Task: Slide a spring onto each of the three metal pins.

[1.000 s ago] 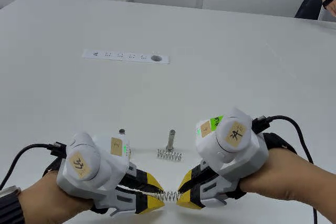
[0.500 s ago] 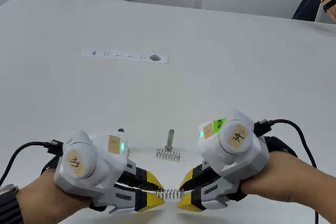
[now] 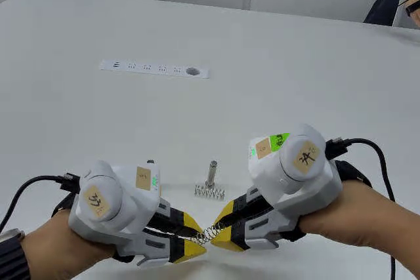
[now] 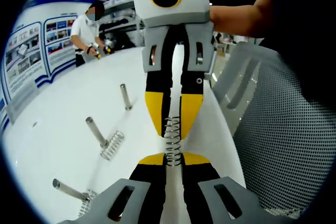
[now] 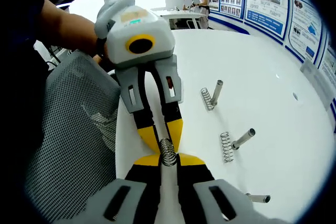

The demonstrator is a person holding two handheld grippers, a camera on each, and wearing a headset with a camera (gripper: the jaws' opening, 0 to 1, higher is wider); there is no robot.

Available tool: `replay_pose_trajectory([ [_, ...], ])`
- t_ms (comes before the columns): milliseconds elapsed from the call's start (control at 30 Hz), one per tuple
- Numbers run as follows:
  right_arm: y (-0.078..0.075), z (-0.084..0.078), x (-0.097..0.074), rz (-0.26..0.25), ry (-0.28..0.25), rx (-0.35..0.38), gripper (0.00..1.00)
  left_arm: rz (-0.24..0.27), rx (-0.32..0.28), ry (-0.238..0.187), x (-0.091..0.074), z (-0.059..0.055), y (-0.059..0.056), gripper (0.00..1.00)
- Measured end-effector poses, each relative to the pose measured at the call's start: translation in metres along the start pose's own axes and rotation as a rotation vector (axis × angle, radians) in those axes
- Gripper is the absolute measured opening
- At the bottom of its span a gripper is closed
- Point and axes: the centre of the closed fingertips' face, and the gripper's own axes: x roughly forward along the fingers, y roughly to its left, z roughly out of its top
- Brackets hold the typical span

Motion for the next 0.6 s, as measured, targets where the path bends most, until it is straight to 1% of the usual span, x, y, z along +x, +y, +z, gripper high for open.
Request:
replay_pose_trajectory([
  [67, 0.0009, 0.0027, 0.0014, 0.004, -0.004, -0.002, 0.12, -0.003, 0.0, 0.004, 0.0007, -0.0002, -0.0003, 0.1],
  [200, 0.0031, 0.0043, 0.004, 0.01, 0.007, -0.019, 0.12, -0.008, 0.005, 0.015, 0.002, -0.0017, -0.0013, 0.1],
  [500, 0.0072, 0.0078, 0.006, 0.02, -0.002, -0.029, 0.12, -0.023, -0.001, 0.015, 0.0075, -0.0015, -0.0057, 0.11],
  [600, 0.0071, 0.0076, 0.0058, 0.017, 0.001, -0.031, 0.12, -0.018, -0.001, 0.014, 0.0075, -0.0011, -0.0048, 0.11],
])
